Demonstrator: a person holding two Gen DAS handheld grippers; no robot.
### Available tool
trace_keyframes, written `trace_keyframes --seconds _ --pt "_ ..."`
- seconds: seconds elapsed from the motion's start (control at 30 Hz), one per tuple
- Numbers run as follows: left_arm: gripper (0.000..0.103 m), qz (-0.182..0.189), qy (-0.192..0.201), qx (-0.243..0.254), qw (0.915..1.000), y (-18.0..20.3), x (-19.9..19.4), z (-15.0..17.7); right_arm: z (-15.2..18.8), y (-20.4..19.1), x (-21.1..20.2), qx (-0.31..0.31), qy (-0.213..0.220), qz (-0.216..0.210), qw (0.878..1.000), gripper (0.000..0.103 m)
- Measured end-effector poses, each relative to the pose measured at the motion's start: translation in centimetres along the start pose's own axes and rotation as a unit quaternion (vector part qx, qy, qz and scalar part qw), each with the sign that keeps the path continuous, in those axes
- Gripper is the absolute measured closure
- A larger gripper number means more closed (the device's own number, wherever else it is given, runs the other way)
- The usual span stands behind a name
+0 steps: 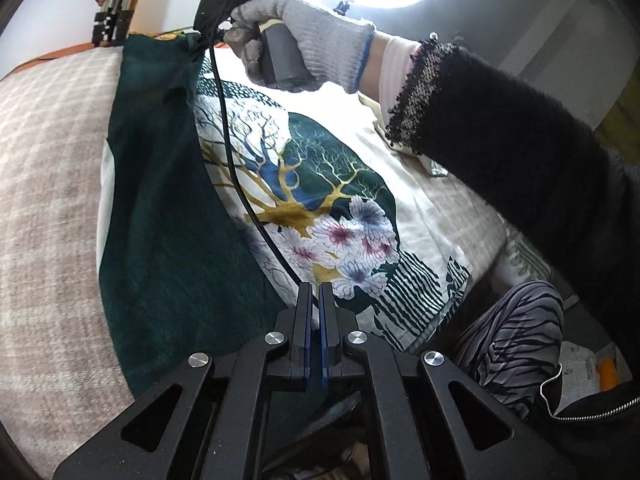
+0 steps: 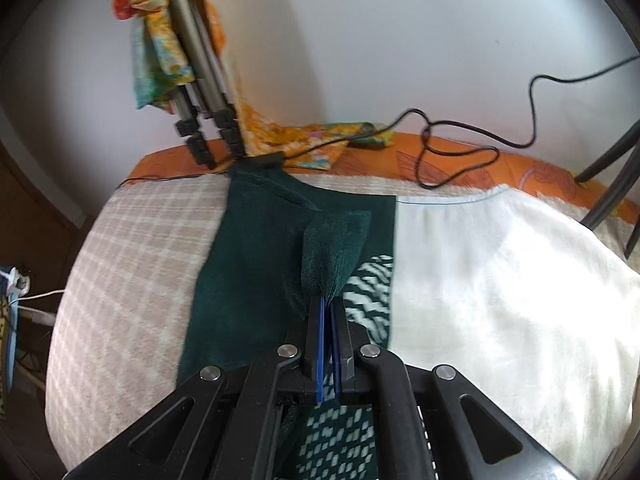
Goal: Fold small clothes
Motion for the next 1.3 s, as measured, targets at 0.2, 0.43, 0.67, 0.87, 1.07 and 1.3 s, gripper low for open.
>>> trace_keyframes --seconds 0.2,0.43,0.67,0.87,1.07,1.3 --pt "0.092 0.006 -0.013 0.008 0.9999 0.5 -0.2 0.5 -0.4 1.7 -0.2 -0.022 0.008 0.065 0.998 0.063" --pt "0.089 -0.011 0.045 0.012 0.9989 -0.5 -5.0 -0.1 1.1 -0.5 -4.3 -0.071 0.048 0.016 0.996 0.069" --pt "0.089 -0.031 0.01 -0.028 0.9991 -3.6 -4.1 1.8 6.6 -6.6 -4.7 -0.136 0.009 -0.087 0.987 0.075" --pt "0.089 -0.04 -0.015 -0.018 0.9989 -3.6 -3.2 3.1 9.3 -6.3 -3.2 -0.15 -0.028 -0.059 0.987 0.075" --pt "0.089 -0.045 -0.009 -0.003 0.9989 -3.0 -4.0 3.1 10.1 -1.2 -3.9 -0.132 -0.039 0.039 0.99 0.073" --pt "0.074 -0.064 0.037 -0.024 0.997 -4.5 -6.8 1.1 15.0 0.1 -10.5 -0.094 -0.025 -0.032 0.995 0.068"
Point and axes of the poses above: each gripper's, at about its wrist camera, not at the fingertips, and x roughly the way its jaws point, y to its right, z to its underside, the point moved 8 cm from there along x, roughly the way its jaws point, and after that the axes turned 4 degrees about z, right-handed, at the moved point
